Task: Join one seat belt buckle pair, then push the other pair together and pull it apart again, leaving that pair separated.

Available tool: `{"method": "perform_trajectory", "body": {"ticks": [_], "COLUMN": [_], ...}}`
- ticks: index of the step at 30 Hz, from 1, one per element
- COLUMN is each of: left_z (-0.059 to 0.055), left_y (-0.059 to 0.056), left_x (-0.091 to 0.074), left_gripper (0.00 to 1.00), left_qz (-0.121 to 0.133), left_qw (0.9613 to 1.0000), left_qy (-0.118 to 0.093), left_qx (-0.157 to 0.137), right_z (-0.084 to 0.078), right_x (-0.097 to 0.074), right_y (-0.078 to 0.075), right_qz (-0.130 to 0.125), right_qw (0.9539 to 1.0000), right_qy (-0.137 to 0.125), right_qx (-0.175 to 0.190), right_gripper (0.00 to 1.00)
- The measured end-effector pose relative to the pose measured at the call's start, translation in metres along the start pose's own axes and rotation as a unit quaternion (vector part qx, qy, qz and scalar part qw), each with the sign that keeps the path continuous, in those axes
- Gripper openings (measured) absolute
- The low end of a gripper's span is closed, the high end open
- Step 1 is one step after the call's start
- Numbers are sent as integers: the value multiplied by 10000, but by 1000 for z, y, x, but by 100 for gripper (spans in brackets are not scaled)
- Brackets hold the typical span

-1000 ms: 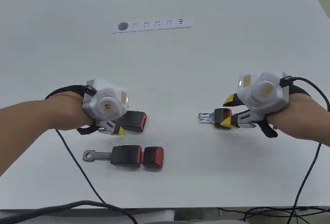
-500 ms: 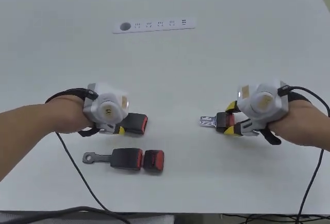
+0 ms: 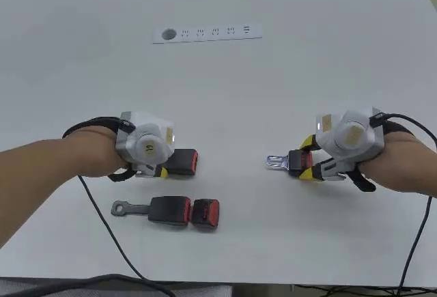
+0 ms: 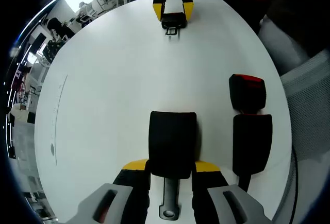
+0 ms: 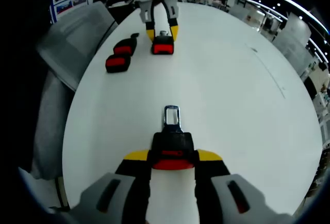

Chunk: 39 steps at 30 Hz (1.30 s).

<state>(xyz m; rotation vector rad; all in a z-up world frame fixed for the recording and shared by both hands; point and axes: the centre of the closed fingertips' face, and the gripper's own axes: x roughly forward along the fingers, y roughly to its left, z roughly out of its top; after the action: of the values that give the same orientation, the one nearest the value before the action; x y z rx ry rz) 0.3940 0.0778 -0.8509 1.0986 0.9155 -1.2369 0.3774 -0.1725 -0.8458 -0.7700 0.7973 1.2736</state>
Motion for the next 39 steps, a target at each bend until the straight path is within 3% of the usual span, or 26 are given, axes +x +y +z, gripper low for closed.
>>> {"method": "perform_trajectory", "body": {"ticks": [13,24,30,39], "left_z": [0,1,1,1], "left_y": [-1,-1,-1,-1], "left_x": [1,1,1,1], "left_gripper": [31,31,31,31], "left_qz": [55,53,77,79], "left_qw": [10000,9999,9999,9998], "left_qy": [44,122,151,163], "left_qx": [5,20,32,36], "right_z": [30,68,90,111], "right_x": [17,39,53,66], "right_y": [9,18,19,17], "right_qz": [-64,-132,-134,-158], "right_qw": [9999,9996,9995,9995], "right_qy": [-111,-156,-222,-262], "right_qx": [-38,-184,-168,-111], "right_gripper": [32,32,32,32]}}
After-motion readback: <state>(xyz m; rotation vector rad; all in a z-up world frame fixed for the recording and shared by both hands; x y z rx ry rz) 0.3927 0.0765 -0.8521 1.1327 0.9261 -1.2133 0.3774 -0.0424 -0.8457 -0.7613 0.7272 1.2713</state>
